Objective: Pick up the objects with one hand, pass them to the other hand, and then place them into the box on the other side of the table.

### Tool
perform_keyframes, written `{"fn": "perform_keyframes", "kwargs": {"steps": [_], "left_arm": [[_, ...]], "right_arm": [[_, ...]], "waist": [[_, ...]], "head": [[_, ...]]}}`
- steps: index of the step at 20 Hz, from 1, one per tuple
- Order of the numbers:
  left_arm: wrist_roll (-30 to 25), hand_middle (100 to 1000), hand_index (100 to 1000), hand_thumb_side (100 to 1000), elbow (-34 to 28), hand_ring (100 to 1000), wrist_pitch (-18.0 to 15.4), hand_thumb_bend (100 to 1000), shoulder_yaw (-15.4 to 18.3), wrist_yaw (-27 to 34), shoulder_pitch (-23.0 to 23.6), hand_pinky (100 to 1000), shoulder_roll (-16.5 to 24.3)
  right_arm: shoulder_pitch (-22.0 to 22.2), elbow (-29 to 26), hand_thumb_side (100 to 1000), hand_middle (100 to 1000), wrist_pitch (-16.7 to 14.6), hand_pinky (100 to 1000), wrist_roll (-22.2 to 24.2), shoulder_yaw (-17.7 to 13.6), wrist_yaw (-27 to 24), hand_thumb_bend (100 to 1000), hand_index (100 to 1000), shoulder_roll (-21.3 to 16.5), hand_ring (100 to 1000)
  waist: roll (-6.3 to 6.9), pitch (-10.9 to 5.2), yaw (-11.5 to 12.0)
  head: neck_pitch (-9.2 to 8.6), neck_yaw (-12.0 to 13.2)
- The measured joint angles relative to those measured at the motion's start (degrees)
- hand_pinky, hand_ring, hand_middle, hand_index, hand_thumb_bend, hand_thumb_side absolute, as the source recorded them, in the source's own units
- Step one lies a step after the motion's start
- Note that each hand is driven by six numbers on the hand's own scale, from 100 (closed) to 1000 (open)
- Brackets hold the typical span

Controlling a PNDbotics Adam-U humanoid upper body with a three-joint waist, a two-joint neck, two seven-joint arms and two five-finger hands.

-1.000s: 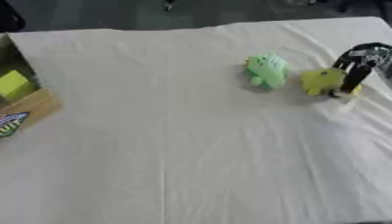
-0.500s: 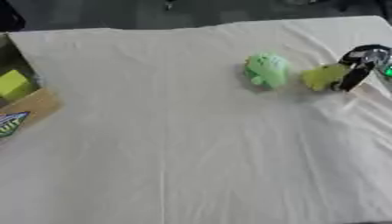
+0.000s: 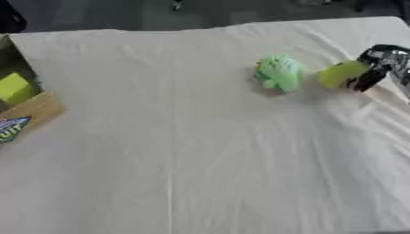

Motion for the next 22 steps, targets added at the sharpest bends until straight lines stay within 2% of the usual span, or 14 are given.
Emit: {"fn": "perform_keyframes", "kwargs": {"steps": [4,7,17,22], "left_arm": [[0.1,622,795,561,0.0,702,0.0,108,0.0,0.0,0.0,588,0.0],[0.2,622,795,558,0.0,702,0.0,110,0.0,0.0,0.0,588,0.0],[0.3,622,795,556,0.0,702,0.1,109,0.1,0.0,0.1,589,0.0],[0.3,622,794,556,0.0,702,0.1,107,0.2,0.0,0.3,588,0.0]], "right_arm": [[1.4,-2.6,100,526,1.0,867,-2.3,-0.5,-1.6,100,587,-1.1,688],[2.6,-5.0,100,504,2.1,827,-4.3,-1.1,-2.8,100,570,-1.9,651],[9.2,-18.7,100,454,7.2,801,-14.8,-3.4,-11.0,100,530,-2.9,584],[12.2,-24.8,100,446,8.6,802,-19.7,-3.9,-15.5,100,525,-2.9,569]], "waist": [[0.03,-0.04,-0.2],[0.09,-0.10,-0.3],[0.41,-0.20,-0.8],[0.57,-0.25,-1.0]], "head": [[0.00,0.0],[0.00,0.2],[-0.01,0.5],[-0.07,0.6]]}}
